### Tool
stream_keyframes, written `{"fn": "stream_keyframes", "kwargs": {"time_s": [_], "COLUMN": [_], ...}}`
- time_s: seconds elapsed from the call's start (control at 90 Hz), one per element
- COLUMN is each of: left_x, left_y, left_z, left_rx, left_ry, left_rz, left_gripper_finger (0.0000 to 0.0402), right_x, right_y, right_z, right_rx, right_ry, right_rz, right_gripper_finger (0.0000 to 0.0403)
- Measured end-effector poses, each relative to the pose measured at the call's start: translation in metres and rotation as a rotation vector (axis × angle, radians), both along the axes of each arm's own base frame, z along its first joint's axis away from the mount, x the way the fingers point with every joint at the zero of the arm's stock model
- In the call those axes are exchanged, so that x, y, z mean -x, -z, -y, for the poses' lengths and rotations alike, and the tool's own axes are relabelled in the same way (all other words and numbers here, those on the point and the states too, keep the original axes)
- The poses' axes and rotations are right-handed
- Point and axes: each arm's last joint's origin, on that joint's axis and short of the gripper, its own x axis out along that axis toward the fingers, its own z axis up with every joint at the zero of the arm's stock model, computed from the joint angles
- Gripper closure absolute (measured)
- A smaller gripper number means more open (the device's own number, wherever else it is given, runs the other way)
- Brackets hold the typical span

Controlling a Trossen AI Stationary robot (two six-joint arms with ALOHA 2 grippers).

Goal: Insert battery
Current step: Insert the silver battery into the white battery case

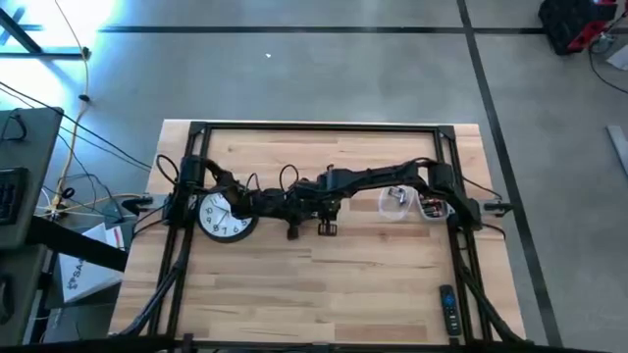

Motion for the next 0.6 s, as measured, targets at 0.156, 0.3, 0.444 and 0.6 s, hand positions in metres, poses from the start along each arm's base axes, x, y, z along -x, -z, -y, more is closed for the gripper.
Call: {"fn": "stream_keyframes", "kwargs": {"time_s": [0.156,0.3,0.444,0.6], "left_x": [0.0000,0.0000,0.0000,0.0000], "left_y": [0.0000,0.0000,0.0000,0.0000], "left_z": [0.0000,0.0000,0.0000,0.0000], "left_rx": [0.000,0.000,0.000,0.000], "left_ry": [0.000,0.000,0.000,0.000], "left_rz": [0.000,0.000,0.000,0.000], "left_gripper_finger": [0.0330,0.0330,0.0330,0.0330], "right_x": [-0.0018,-0.0010,0.0009,0.0000], "right_y": [-0.0003,-0.0001,0.0000,-0.0045], "right_z": [0.0007,0.0009,0.0011,0.0021], "right_rx": [0.005,0.037,0.037,0.055], "right_ry": [0.002,0.005,0.005,0.008], "right_rz": [0.018,0.010,-0.010,-0.011], "right_gripper_finger": [0.0403,0.0403,0.0403,0.0403]}}
